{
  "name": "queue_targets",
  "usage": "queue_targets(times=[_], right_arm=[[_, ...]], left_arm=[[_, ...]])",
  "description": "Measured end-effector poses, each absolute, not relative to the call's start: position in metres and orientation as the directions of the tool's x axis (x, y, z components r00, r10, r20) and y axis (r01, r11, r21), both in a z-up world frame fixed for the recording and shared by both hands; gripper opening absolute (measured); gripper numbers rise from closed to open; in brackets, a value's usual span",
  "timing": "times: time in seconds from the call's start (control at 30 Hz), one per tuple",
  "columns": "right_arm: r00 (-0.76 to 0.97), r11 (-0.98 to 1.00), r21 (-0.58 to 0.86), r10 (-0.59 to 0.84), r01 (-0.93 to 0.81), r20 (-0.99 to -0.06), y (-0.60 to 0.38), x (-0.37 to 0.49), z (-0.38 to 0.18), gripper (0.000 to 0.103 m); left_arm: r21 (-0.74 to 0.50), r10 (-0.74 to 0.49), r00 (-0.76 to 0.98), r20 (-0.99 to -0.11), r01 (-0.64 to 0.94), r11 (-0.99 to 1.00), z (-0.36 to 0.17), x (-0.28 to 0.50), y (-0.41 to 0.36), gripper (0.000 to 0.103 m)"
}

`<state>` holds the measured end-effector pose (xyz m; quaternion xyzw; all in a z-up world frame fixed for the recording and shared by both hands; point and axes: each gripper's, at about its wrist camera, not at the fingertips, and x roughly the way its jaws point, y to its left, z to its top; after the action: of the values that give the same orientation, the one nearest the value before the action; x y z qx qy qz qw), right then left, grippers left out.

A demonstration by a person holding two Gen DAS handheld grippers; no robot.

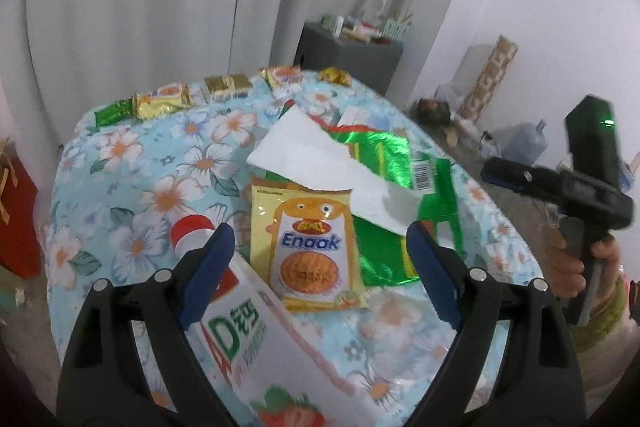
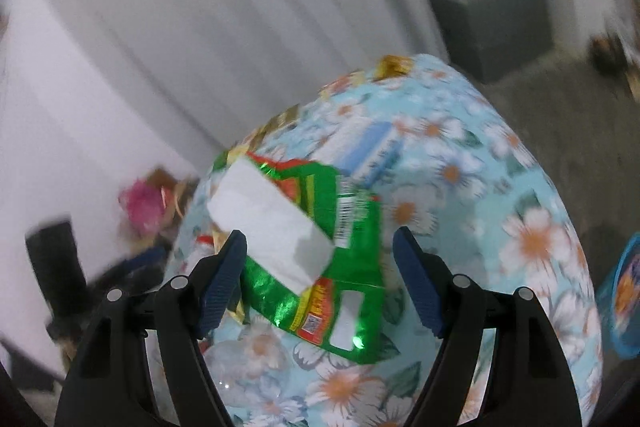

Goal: Collect trash
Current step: 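Reach the right tool to the green wrapper with white tissue on the quilt, then close the right tool on the white tissue over the green wrapper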

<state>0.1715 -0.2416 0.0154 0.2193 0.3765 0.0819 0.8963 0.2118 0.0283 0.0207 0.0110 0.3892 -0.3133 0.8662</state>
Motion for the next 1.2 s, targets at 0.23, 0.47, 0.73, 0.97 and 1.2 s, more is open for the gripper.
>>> queue_targets(times=[0.23, 0.47, 0.73, 0.97, 1.2], right_arm=[[0.654, 0.979, 0.037, 0.163, -0.202, -0.739, -0.159, 0.195, 0.002, 0.074], [0.623, 0.968, -0.093, 0.075, -0.232, -0.778, -0.141, 0.21, -0.026, 0.048], [0.601, 0.987, 0.01, 0.106, -0.162, -0.792, -0.16, 0.198, -0.029, 0.007], [0.623, 0.994, 0.098, 0.112, -0.056, -0.774, -0.189, 0.174, -0.019, 0.005], [0.613, 0.988, 0.153, 0.126, -0.007, -0.78, -0.206, 0.144, -0.022, 0.005]], left_arm=[[-0.289, -0.54, 0.441, -0.717, 0.517, 0.806, 0.004, 0.23, 0.027, 0.078], [-0.278, -0.534, 0.436, -0.725, 0.523, 0.805, 0.002, 0.23, 0.027, 0.076], [-0.269, -0.528, 0.417, -0.74, 0.537, 0.8, -0.001, 0.237, 0.016, 0.076], [-0.244, -0.515, 0.42, -0.747, 0.547, 0.8, -0.003, 0.236, 0.007, 0.076], [-0.164, -0.485, 0.469, -0.738, 0.572, 0.803, 0.009, 0.234, -0.005, 0.076]])
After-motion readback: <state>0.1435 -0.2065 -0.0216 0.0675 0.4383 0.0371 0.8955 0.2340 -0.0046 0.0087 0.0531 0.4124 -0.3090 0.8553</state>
